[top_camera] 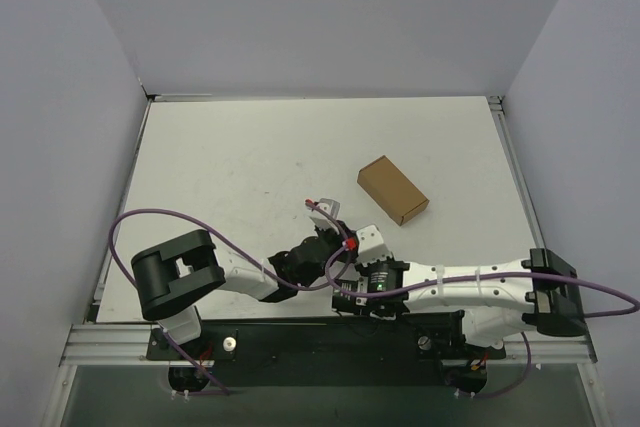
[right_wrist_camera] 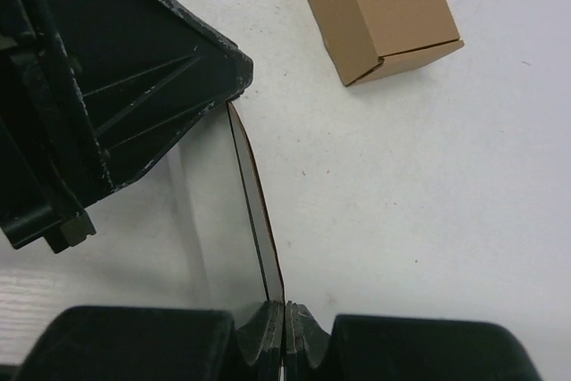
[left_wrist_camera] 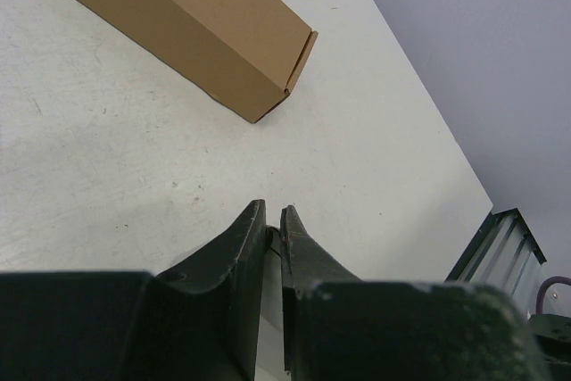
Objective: Fold the paper box
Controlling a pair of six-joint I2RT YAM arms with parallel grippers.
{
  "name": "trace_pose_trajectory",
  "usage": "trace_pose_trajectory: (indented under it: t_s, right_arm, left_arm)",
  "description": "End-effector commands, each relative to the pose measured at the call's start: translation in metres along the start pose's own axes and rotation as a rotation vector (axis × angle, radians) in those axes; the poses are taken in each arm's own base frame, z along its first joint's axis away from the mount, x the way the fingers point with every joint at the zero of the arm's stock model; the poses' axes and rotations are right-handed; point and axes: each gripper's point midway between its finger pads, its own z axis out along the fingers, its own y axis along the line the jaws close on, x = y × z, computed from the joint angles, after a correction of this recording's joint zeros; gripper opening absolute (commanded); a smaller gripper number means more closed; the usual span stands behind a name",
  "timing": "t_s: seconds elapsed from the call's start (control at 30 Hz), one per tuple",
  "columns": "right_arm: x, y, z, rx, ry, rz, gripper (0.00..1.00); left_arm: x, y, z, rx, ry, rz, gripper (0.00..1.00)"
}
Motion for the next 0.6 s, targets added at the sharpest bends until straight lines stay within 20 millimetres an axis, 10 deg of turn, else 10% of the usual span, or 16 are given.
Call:
trace_pose_trajectory:
  t_s: [0.0, 0.57]
  right_arm:
    - [0.015, -0.019, 0.003, 0.129, 0.038, -0.062, 0.00]
    - [0.025, 0.012, 0.001, 0.170, 0.059, -0.130, 0.00]
  left_arm:
    - [0.101, 0.091, -0.049, -0.222, 0.382, 0.218, 0.12]
    - [0.098, 0.083, -0.046, -0.205, 0.380, 0.205, 0.12]
